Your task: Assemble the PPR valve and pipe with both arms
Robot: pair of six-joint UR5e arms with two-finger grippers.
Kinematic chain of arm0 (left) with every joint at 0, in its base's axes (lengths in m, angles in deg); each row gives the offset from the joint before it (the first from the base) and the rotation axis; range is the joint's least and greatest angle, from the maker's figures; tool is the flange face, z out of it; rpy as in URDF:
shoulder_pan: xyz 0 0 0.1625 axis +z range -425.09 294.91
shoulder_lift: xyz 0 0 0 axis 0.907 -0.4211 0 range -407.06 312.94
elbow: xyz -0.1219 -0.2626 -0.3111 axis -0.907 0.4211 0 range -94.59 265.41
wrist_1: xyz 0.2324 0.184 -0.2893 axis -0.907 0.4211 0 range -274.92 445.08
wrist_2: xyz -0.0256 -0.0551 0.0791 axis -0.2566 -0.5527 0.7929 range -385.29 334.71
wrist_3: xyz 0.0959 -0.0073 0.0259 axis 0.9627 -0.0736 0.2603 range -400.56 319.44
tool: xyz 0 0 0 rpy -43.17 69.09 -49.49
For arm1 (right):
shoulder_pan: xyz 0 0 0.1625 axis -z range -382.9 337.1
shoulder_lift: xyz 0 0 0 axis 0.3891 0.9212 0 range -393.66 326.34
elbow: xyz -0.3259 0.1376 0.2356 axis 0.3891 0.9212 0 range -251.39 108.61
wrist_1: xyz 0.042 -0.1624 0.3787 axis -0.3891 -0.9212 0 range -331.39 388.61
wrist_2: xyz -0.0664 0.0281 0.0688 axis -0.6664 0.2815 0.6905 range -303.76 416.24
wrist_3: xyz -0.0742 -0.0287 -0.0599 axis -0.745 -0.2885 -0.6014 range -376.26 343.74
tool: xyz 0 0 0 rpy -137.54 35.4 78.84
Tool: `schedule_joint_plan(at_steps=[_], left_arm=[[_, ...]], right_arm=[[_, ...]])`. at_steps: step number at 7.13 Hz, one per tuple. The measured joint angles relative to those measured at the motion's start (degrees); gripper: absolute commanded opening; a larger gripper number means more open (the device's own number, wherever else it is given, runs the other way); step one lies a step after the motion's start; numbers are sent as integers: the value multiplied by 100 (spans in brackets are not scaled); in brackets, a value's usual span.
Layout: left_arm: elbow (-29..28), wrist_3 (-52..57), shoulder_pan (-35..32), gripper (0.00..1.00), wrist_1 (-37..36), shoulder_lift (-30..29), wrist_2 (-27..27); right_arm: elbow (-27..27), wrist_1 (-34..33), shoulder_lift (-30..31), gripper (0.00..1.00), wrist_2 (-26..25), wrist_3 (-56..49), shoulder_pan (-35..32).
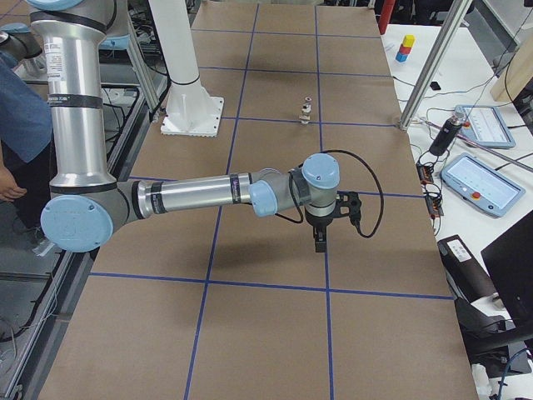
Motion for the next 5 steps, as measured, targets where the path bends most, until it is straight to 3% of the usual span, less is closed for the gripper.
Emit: schedule_joint_plan(at_steps=[5], left_arm=[[74, -1, -4, 100, -6, 23, -28]], right_arm=[[-16, 0, 5, 100, -4, 0, -3]])
